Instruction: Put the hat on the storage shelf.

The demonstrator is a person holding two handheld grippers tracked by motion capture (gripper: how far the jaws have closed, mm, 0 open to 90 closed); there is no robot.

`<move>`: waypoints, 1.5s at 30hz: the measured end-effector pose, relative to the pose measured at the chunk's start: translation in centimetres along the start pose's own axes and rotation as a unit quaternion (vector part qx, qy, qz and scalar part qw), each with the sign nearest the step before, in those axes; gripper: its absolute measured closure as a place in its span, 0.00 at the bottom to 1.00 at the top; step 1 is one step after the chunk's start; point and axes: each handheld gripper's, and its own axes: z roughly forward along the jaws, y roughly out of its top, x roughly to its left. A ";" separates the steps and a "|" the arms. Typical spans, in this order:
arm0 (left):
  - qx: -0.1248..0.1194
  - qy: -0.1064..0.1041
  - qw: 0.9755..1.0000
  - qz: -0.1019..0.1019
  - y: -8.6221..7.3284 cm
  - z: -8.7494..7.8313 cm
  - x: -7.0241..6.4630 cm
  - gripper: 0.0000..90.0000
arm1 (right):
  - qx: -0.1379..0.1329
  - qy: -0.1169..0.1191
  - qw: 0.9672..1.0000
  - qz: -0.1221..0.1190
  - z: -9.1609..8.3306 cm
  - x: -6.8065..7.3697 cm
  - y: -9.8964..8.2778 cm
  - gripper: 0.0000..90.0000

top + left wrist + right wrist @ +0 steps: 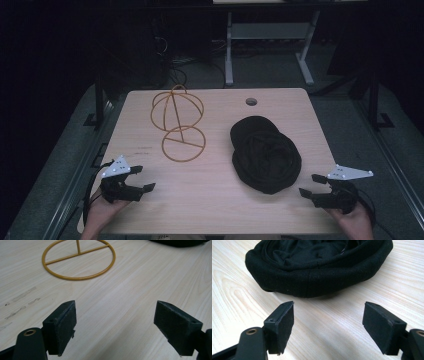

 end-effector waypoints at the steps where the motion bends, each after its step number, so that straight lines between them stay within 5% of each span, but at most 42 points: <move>1: 0.000 -0.002 1.000 0.001 0.1 0.1 -0.1 0.20 | 0.000 0.001 1.000 0.000 0.0 0.0 0.0 0.27; 19: 0.004 -0.041 0.998 0.052 2.9 2.0 -3.1 0.20 | -0.009 0.005 1.000 0.004 -0.3 -0.2 -0.1 0.26; 29: -0.001 -0.077 0.993 0.089 5.9 3.6 -5.5 0.22 | -0.016 0.007 1.000 0.001 -0.5 -0.1 0.0 0.26; 45: 0.016 -0.130 0.982 0.133 10.4 8.6 -8.6 0.22 | -0.029 0.007 1.000 0.004 -0.8 -0.2 0.1 0.26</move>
